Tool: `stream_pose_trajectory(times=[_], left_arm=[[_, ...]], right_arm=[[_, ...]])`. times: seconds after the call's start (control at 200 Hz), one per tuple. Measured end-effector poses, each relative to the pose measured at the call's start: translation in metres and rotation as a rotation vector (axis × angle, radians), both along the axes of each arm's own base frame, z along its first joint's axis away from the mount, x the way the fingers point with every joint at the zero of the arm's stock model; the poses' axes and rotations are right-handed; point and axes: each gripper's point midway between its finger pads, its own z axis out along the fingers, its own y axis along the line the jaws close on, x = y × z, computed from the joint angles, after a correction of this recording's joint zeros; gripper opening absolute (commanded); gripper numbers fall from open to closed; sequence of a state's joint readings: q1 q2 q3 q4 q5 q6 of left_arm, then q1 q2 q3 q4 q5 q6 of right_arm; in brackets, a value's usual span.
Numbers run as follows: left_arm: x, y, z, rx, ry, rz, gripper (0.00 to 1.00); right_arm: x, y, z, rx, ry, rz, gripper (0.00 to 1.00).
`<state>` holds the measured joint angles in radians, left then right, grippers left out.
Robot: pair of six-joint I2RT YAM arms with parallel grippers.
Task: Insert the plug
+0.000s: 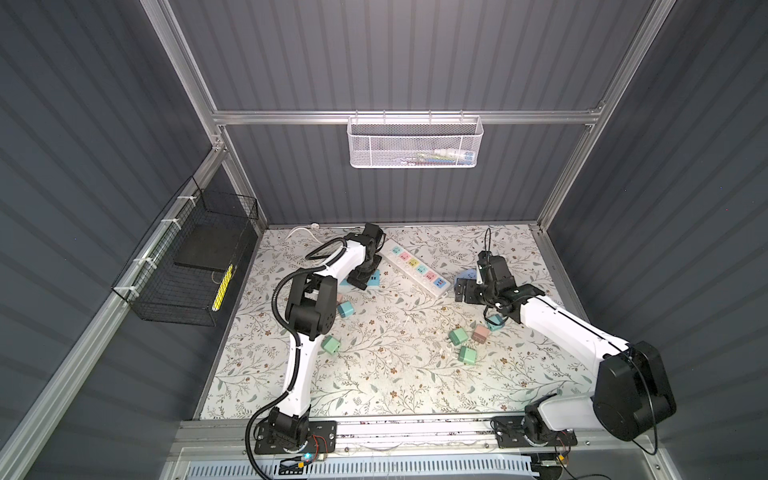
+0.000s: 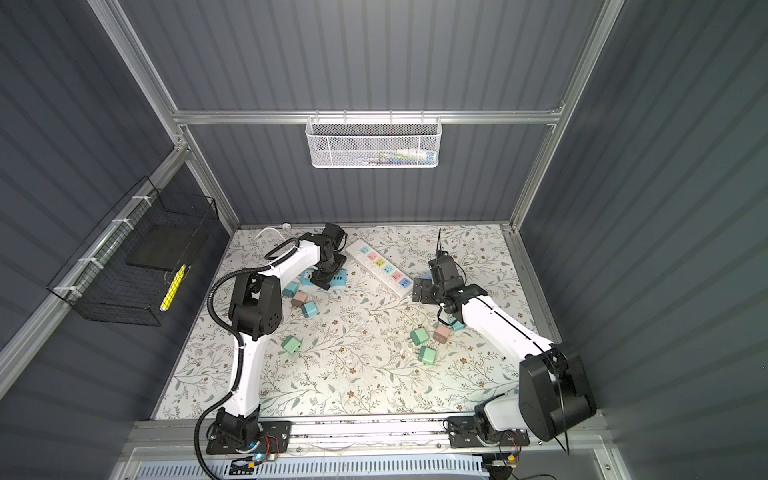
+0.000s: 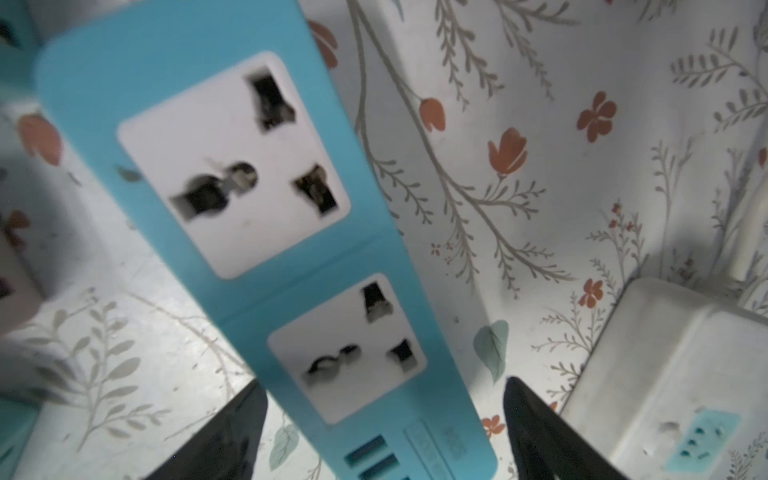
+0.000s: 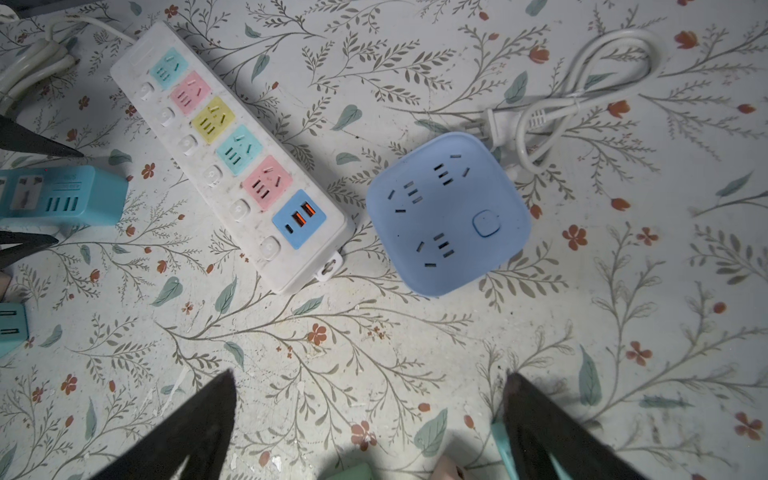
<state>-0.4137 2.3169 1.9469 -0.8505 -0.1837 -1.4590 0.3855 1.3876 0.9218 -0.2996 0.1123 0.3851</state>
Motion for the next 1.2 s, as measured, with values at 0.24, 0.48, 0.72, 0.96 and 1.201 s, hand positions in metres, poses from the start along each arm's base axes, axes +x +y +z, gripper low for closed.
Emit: stream_pose_trajectory(times=[0.24,0.48,0.72,0.96,1.201], left_arm=[[-0.005,0.005,-0.006,0.007,0.005,0.019,0.66],[-0.023,0.012,-0.007,0.025,0.027,-0.030,0.62],[-0.043,-0.004,-0.007,0.059,0.044,-0.219,0.59],[-0.119,-0.043,-0.014,0.108,0.100,-0.475,0.58],[-0.176,-0.061,-0.017,0.126,0.142,-0.657,0.67]], right_arm=[[-0.001,0.002,0.000,0.010,0.004,0.007,0.99],[-0.002,0.003,-0.002,0.024,0.010,0.010,0.99],[-0.004,0.004,0.002,0.036,0.001,0.009,0.99],[-0.004,0.003,0.010,0.042,-0.021,0.006,0.99],[-0.005,0.001,0.009,0.037,-0.021,0.002,0.99]])
